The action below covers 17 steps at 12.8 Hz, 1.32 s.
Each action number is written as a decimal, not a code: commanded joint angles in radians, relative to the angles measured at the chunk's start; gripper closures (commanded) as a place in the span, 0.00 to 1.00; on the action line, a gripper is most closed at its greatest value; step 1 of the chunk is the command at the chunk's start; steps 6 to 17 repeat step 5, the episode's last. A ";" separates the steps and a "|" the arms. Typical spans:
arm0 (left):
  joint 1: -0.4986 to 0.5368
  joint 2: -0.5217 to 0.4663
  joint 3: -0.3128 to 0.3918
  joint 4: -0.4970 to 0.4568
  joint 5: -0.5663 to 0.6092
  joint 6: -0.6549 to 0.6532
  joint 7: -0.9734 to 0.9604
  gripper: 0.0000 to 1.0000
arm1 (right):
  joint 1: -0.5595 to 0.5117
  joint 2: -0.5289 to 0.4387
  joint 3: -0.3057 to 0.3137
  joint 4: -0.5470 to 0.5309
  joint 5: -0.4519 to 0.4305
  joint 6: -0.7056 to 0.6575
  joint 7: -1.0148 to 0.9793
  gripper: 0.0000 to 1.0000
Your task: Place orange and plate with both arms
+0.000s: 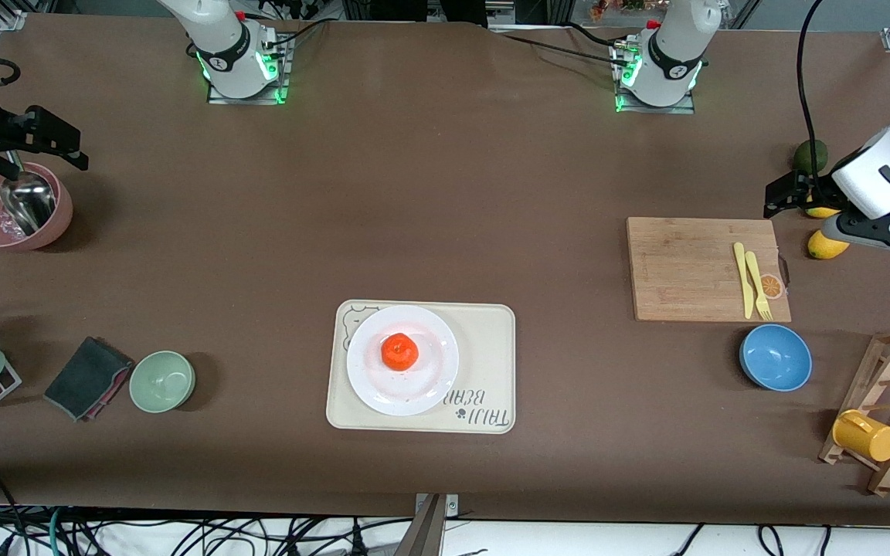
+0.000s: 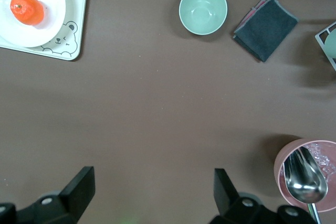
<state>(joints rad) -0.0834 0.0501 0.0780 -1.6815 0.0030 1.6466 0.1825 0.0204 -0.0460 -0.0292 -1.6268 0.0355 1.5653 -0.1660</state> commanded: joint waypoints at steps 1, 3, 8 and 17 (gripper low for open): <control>-0.003 0.005 0.002 0.014 0.008 -0.005 0.020 0.00 | 0.000 0.021 -0.005 0.051 -0.013 -0.016 0.011 0.00; -0.003 0.005 0.002 0.014 0.008 -0.005 0.020 0.00 | 0.000 0.026 -0.006 0.053 -0.019 -0.014 0.011 0.00; -0.001 0.005 0.002 0.014 0.008 -0.005 0.020 0.00 | -0.002 0.026 -0.006 0.053 -0.022 -0.014 0.011 0.00; -0.001 0.005 0.002 0.014 0.008 -0.005 0.020 0.00 | -0.002 0.026 -0.006 0.053 -0.022 -0.014 0.011 0.00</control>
